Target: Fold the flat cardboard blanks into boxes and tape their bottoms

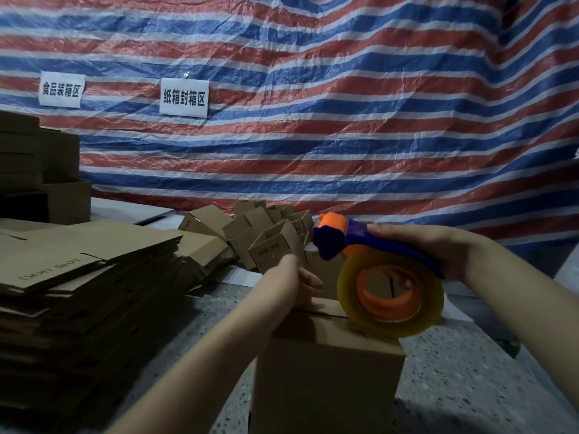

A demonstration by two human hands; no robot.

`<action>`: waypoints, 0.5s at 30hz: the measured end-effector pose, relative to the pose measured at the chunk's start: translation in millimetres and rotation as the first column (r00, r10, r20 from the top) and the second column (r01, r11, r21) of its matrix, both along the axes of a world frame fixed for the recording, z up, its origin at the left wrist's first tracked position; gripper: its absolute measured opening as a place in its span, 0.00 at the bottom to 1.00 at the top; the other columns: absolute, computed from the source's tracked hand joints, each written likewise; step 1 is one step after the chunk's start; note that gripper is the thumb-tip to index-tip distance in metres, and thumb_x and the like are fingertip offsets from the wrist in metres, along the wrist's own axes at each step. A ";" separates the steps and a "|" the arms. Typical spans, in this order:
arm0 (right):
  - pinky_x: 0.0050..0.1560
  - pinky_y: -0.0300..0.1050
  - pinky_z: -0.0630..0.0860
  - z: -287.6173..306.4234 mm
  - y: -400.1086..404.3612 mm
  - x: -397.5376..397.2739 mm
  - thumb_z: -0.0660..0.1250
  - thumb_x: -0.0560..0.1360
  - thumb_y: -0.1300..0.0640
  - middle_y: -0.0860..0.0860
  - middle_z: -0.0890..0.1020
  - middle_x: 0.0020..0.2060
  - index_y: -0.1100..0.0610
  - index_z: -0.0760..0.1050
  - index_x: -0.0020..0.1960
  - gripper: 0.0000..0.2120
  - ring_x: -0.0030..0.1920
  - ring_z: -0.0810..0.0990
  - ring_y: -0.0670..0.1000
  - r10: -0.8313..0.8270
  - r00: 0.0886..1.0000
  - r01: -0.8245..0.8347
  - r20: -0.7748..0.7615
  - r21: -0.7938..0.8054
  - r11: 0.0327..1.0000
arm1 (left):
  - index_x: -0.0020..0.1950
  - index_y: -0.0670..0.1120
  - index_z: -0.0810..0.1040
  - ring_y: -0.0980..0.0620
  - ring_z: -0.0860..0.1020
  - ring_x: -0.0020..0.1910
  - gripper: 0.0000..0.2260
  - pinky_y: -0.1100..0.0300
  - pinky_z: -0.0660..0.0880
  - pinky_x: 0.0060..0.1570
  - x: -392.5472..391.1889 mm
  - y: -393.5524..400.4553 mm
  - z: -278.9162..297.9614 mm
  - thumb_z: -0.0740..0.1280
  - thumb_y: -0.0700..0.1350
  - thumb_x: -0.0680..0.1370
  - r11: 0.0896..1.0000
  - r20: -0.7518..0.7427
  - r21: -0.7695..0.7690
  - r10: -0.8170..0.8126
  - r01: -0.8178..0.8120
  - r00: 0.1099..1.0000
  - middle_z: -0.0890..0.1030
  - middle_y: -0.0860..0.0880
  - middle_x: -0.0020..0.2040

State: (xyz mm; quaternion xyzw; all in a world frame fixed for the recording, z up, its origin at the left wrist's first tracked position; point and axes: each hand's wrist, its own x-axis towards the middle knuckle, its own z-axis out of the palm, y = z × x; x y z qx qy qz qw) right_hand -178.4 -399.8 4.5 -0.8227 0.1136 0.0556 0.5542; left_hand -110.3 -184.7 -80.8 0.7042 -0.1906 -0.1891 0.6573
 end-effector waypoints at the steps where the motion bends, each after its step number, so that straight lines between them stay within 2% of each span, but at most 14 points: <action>1: 0.30 0.45 0.79 0.3 -0.7 0.8 0.81 0.55 0.40 0.57 0.84 0.41 0.55 0.81 0.55 0.34 0.33 0.82 0.52 0.004 1.000 -0.004 -0.006 0.003 1.000 | 0.44 0.41 0.81 0.45 0.82 0.50 0.26 0.55 0.75 0.49 2.4 1.4 4.4 0.48 0.51 0.85 0.996 -0.040 -0.085 0.029 -0.032 0.999 0.86 0.42 0.45; 3: 0.32 0.45 0.80 0.7 -2.4 2.1 0.82 0.53 0.39 0.57 0.85 0.42 0.55 0.84 0.51 0.31 0.34 0.83 0.52 0.005 1.000 -0.005 -0.015 0.008 1.000 | 0.40 0.42 0.80 0.43 0.83 0.50 0.28 0.54 0.72 0.44 4.8 4.1 13.3 0.48 0.56 0.84 0.983 -0.069 -0.172 0.052 -0.063 0.996 0.86 0.42 0.44; 6: 0.33 0.44 0.80 0.2 -5.3 4.3 0.81 0.54 0.39 0.57 0.85 0.42 0.56 0.81 0.56 0.35 0.35 0.83 0.52 0.015 1.000 -0.014 -0.016 0.003 1.000 | 0.39 0.44 0.79 0.46 0.83 0.49 0.24 0.58 0.67 0.38 5.0 -0.2 19.0 0.53 0.57 0.83 0.982 -0.106 -0.172 0.065 -0.083 0.992 0.86 0.44 0.45; 9: 0.36 0.45 0.80 0.3 -8.2 5.8 0.83 0.52 0.38 0.57 0.85 0.44 0.56 0.80 0.58 0.40 0.37 0.83 0.53 0.033 0.999 -0.033 -0.018 0.002 0.999 | 0.45 0.44 0.81 0.49 0.83 0.45 0.16 0.58 0.67 0.38 1.2 -12.0 16.3 0.60 0.52 0.82 0.973 -0.163 -0.202 0.077 -0.109 0.984 0.87 0.46 0.45; 11: 0.36 0.46 0.80 1.2 -9.5 6.6 0.84 0.51 0.38 0.57 0.85 0.45 0.55 0.84 0.54 0.36 0.37 0.83 0.53 0.051 0.998 -0.051 -0.038 0.012 0.999 | 0.47 0.44 0.82 0.51 0.83 0.43 0.09 0.59 0.69 0.39 -0.2 -17.7 14.2 0.64 0.47 0.80 0.955 -0.194 -0.243 0.123 -0.169 0.973 0.87 0.47 0.43; 13: 0.36 0.45 0.80 2.8 -9.2 7.6 0.82 0.54 0.39 0.57 0.85 0.43 0.54 0.87 0.47 0.28 0.37 0.83 0.52 0.072 0.995 -0.072 -0.066 0.011 0.997 | 0.43 0.46 0.83 0.52 0.83 0.44 0.07 0.57 0.70 0.42 0.6 -21.1 11.9 0.66 0.43 0.78 0.929 -0.185 -0.286 0.186 -0.234 0.965 0.86 0.49 0.39; 15: 0.37 0.45 0.80 6.5 -8.8 8.9 0.80 0.55 0.38 0.57 0.85 0.43 0.54 0.87 0.47 0.26 0.37 0.83 0.52 0.076 0.993 -0.079 -0.089 -0.034 0.996 | 0.35 0.47 0.85 0.52 0.83 0.45 0.13 0.53 0.70 0.46 0.5 -22.4 9.9 0.66 0.42 0.78 0.914 -0.199 -0.313 0.203 -0.258 0.959 0.86 0.51 0.36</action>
